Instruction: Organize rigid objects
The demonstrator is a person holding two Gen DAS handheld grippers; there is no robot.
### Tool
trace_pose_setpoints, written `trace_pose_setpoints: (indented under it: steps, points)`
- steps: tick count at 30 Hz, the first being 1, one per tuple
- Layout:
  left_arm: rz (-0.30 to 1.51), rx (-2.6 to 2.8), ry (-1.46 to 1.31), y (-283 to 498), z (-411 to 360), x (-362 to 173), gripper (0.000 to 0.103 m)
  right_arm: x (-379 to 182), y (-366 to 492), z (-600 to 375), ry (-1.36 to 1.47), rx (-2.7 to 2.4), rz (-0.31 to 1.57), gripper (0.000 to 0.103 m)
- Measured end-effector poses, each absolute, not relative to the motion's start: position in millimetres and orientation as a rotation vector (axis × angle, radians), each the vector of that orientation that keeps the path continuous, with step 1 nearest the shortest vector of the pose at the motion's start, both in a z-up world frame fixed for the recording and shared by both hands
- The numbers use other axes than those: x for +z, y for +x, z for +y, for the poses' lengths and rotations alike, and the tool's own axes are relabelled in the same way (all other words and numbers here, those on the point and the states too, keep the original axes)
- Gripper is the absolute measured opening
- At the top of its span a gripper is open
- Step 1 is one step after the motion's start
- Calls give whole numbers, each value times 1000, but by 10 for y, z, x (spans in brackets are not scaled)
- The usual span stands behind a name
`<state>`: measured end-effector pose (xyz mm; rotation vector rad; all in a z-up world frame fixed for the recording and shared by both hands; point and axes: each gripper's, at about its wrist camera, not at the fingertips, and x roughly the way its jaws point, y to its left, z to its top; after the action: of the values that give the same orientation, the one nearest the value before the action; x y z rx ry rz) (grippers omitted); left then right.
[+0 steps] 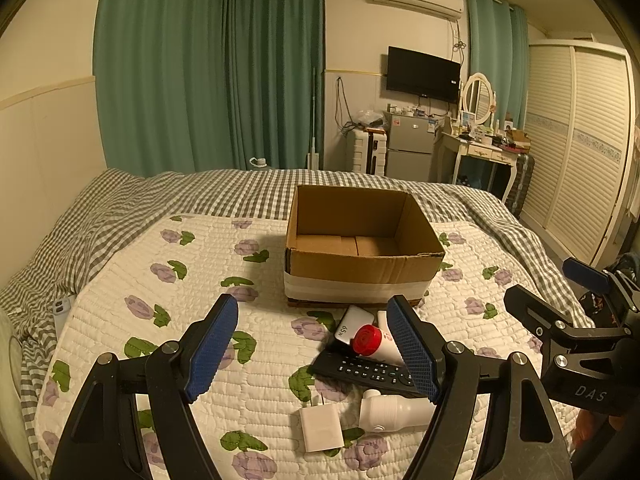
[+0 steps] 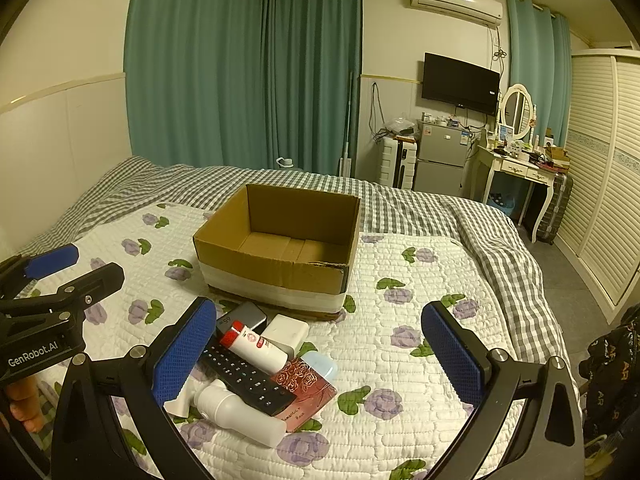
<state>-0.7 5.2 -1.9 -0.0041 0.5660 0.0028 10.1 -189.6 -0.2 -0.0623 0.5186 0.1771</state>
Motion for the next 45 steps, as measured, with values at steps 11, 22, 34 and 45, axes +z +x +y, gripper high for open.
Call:
trace_pose_setpoints:
  steps: [11, 22, 34, 45]
  points:
    - [565, 2, -5, 0, 72, -16, 80, -32, 94, -1884, -64, 183, 521, 103]
    - [564, 2, -5, -1, 75, -15, 80, -48, 100, -1869, -63, 185, 523, 103]
    - [564, 3, -5, 1, 86, -15, 80, -72, 100, -1860, -61, 209, 530, 103]
    - [578, 9, -4, 45, 116, -67, 80, -136, 149, -1851, -79, 232, 561, 103]
